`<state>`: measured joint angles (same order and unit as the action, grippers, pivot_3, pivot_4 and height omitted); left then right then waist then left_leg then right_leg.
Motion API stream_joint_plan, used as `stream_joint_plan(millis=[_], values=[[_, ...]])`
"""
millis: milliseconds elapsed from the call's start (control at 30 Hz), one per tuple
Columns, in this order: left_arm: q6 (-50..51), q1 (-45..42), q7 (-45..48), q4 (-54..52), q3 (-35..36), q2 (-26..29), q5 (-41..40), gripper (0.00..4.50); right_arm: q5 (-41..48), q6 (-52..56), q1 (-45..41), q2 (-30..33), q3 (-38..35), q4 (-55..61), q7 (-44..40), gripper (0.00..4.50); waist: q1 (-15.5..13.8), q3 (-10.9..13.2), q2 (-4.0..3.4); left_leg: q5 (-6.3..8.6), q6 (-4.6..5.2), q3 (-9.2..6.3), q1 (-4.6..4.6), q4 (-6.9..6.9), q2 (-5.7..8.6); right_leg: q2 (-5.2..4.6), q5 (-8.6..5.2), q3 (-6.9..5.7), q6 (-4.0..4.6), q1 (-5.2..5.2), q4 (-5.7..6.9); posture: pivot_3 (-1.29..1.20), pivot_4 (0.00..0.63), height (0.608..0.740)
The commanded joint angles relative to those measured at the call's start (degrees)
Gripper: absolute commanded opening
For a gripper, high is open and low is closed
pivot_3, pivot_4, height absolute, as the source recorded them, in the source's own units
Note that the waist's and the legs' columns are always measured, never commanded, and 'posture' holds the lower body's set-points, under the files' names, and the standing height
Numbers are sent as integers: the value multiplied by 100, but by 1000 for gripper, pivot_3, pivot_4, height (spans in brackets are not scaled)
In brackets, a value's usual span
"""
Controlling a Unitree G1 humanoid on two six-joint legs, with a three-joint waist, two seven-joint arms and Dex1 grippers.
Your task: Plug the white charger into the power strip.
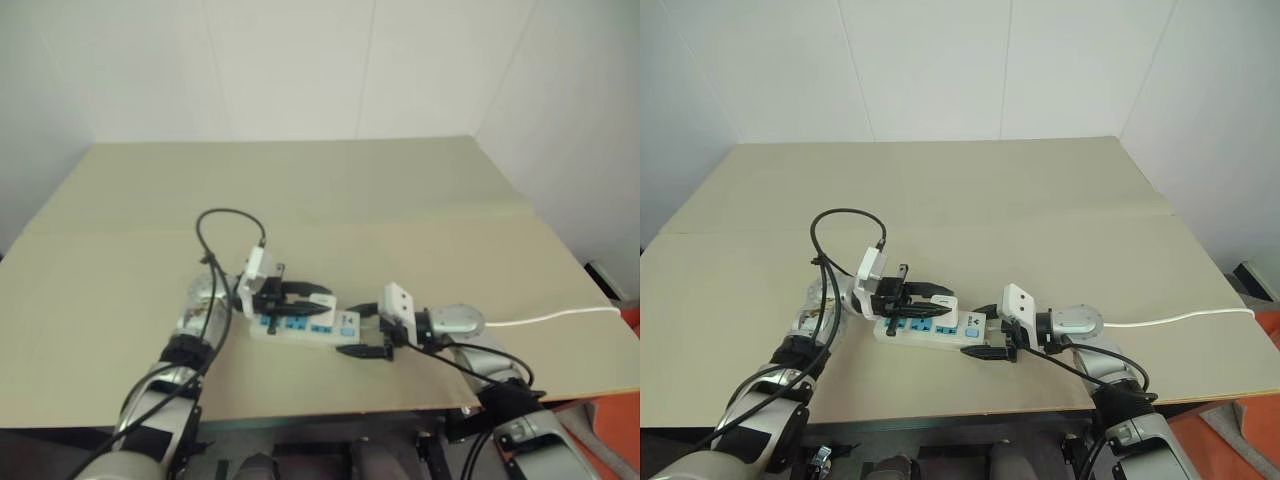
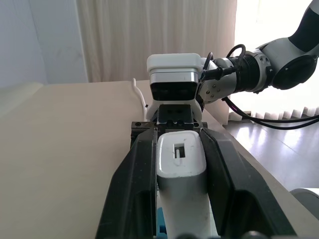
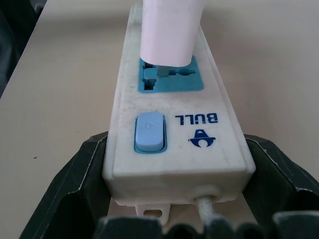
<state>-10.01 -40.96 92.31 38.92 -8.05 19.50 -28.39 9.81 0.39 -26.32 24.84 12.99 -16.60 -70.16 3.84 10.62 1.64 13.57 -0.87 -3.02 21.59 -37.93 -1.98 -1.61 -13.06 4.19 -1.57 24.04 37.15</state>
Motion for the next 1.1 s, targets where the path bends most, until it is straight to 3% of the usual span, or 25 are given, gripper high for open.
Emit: stream_joint_plan(millis=[33,467,900,1100], values=[[83,52,19,-181,-164,82,-148,1010,-107,136,132,-3,248,-36,-100,3440,2,0,0,0,0,0,0,0,0,0,0,0,0,0,0,0,150,740],[-174,168,19,-17,-263,69,-64,1010,-126,103,85,-27,261,-96,-99,3440,6,0,0,0,0,0,0,0,0,1,-1,0,-1,1,0,0,150,740],[-877,448,-5,99,240,-171,155,1010,-48,-50,138,-9,216,-71,-193,3440,1,0,0,0,0,1,0,0,0,0,-1,0,-1,1,0,0,150,740],[-918,573,19,64,-35,-84,302,1010,14,-21,138,-15,221,-24,-257,3440,-3,-5,0,0,0,1,-2,0,0,0,-2,0,-2,-2,-1,0,150,740]])
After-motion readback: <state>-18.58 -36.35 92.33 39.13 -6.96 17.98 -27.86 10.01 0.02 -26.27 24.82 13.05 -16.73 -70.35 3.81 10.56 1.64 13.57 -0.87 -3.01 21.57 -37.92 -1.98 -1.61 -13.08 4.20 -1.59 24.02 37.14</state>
